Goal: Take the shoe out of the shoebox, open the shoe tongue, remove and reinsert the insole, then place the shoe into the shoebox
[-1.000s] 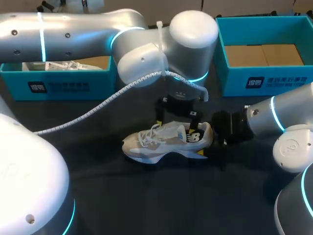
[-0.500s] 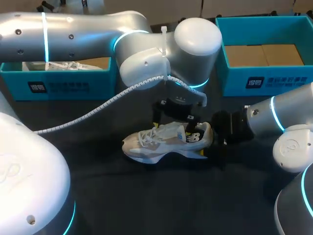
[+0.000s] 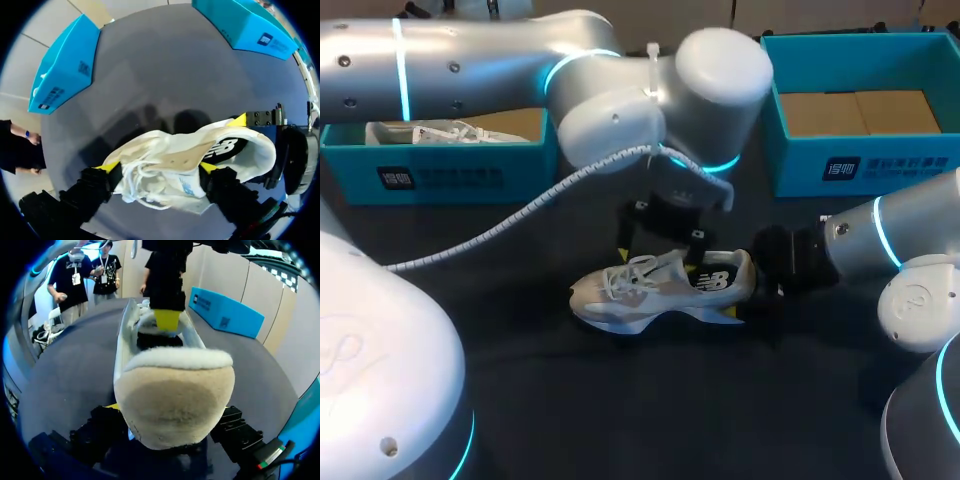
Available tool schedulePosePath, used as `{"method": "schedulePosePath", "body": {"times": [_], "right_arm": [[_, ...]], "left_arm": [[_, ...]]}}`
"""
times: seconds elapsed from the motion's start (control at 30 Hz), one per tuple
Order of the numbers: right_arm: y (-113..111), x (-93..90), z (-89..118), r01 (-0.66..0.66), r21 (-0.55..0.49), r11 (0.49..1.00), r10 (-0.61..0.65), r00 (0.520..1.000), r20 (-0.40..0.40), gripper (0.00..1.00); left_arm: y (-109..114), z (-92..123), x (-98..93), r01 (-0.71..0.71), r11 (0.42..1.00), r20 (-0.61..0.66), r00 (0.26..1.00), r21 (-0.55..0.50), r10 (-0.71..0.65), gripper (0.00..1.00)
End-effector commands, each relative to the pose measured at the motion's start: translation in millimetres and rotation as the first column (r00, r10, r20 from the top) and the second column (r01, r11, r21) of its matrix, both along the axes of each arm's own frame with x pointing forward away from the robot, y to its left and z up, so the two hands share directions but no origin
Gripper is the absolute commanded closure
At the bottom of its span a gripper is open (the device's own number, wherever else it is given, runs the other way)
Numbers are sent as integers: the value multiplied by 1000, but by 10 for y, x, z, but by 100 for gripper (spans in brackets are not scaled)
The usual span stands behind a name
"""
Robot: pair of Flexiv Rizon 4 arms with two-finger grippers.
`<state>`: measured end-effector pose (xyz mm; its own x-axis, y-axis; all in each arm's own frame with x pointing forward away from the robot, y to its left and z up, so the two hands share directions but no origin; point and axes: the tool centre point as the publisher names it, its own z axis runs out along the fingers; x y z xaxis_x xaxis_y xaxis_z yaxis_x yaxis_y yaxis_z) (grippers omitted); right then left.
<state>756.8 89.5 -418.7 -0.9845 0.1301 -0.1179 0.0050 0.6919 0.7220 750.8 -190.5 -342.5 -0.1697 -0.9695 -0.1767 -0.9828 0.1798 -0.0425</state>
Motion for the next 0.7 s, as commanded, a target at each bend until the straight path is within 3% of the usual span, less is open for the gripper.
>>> {"method": "schedulePosePath", "body": {"times": [0.03, 0.17, 0.3, 0.47, 0.7], "right_arm": [[28, -1, -16, 4, -7, 1000, -4, 1000, 1, 100], [28, -1, -16, 4, -7, 1000, -4, 1000, 1, 100], [28, -1, -16, 4, -7, 1000, -4, 1000, 1, 100], [28, -1, -16, 4, -7, 1000, -4, 1000, 1, 100], [28, -1, -16, 4, -7, 1000, -4, 1000, 1, 100]], "left_arm": [[82, 49, 41, -18, 1000, -35, 999, -2, 18, 52], [78, 68, -3, -50, 999, -67, 996, 7, 51, 70], [45, 59, -57, -63, 998, -106, 992, 11, 64, 100], [8, 60, -106, -54, 999, -164, 985, 2, 53, 100], [97, 248, -103, -14, 999, -249, 969, -48, 1, 100]]}}
